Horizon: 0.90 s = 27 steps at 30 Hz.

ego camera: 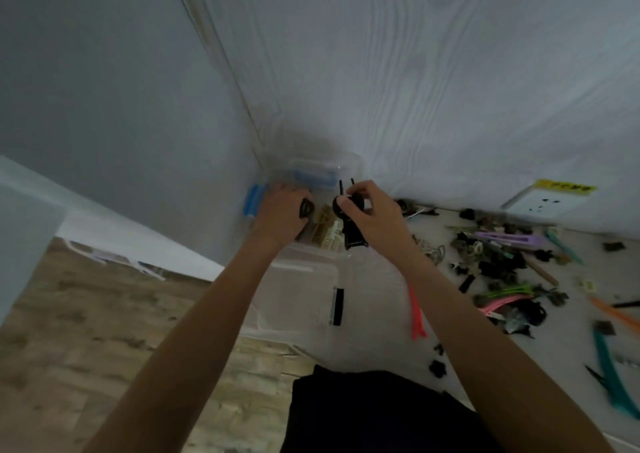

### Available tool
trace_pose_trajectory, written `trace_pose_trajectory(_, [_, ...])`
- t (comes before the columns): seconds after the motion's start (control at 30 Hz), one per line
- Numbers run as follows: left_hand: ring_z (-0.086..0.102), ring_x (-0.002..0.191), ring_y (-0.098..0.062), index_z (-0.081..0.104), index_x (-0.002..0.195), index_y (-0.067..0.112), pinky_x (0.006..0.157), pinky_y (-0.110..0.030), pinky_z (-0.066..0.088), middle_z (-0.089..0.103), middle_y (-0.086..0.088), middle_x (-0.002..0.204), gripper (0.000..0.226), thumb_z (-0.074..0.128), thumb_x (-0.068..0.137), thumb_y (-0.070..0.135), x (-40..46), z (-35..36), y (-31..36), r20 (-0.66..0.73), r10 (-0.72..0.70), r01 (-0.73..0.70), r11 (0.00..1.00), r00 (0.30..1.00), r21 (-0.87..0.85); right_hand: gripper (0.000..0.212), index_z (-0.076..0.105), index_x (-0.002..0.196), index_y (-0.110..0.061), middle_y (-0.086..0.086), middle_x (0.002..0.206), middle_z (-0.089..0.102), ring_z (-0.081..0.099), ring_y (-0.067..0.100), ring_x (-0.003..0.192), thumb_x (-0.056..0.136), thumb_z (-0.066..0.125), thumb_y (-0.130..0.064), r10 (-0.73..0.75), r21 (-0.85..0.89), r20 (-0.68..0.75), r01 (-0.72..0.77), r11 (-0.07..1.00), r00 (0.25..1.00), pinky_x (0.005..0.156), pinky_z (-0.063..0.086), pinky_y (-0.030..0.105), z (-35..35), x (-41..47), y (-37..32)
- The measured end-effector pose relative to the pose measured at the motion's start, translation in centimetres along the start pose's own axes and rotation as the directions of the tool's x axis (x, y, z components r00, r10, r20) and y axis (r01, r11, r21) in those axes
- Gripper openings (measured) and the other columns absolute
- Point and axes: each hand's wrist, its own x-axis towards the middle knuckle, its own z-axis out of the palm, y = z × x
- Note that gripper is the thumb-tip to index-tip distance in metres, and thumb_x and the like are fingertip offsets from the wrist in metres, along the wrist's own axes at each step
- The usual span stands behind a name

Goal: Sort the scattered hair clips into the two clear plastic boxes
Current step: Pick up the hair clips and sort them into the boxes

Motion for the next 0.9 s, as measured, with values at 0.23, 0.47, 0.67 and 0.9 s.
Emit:
trace_pose_trajectory(0.23, [0.048,0.112,-0.035,0.065,0.107,0.012,0.092,-0.041,0.039,0.06,-0.011,0.119,0.041,0.076,0.069,0.019,-0.7,0.4,-3.4,-0.083,0.068,-0.072,0.997,0.994,-0.037,0.036,0.051,0.119,-0.011,0.013,0.126,0.042,0.05,0.023,0.106,0.09,0.056,-0.032,0.031,-0.168,0.055,-0.022,0.985,0.998,0.091,0.039,0.022,4.0,2.5,-1.5])
trace_pose_trajectory(0.47, [0.052,0.108,-0.031,0.068,0.1,0.015,0.092,-0.041,0.041,0.063,-0.006,0.115,0.026,0.068,0.075,0.02,-0.2,1.6,-4.0,-0.043,0.119,-0.119,0.993,0.992,0.003,0.048,0.045,0.129,-0.014,0.013,0.131,0.043,0.048,0.032,0.113,0.085,0.059,-0.027,-0.065,-0.628,0.256,0.217,0.747,0.965,0.087,0.046,0.04,4.3,1.9,-0.4])
trace_pose_trajectory(0.67, [0.053,0.111,-0.031,0.058,0.119,0.009,0.091,-0.038,0.042,0.06,-0.013,0.118,0.038,0.06,0.081,0.005,-0.3,1.3,-3.9,-0.066,0.064,-0.072,0.99,0.996,-0.124,0.04,0.053,0.117,-0.011,0.01,0.117,0.055,0.057,0.026,0.101,0.081,0.066,-0.023,-0.095,-0.537,0.173,0.175,0.825,0.98,0.079,0.042,0.03,4.6,2.6,-0.9])
trace_pose_trajectory(0.9, [0.052,0.111,-0.034,0.059,0.116,0.007,0.092,-0.039,0.044,0.057,-0.016,0.12,0.039,0.059,0.079,-0.003,-0.9,1.0,-4.6,-0.121,0.018,-0.039,0.983,0.992,-0.18,0.037,0.053,0.113,-0.008,0.011,0.109,0.06,0.058,0.025,0.095,0.078,0.064,-0.013,-0.101,-0.489,0.157,0.165,0.857,0.983,0.073,0.042,0.028,3.3,2.0,-1.1])
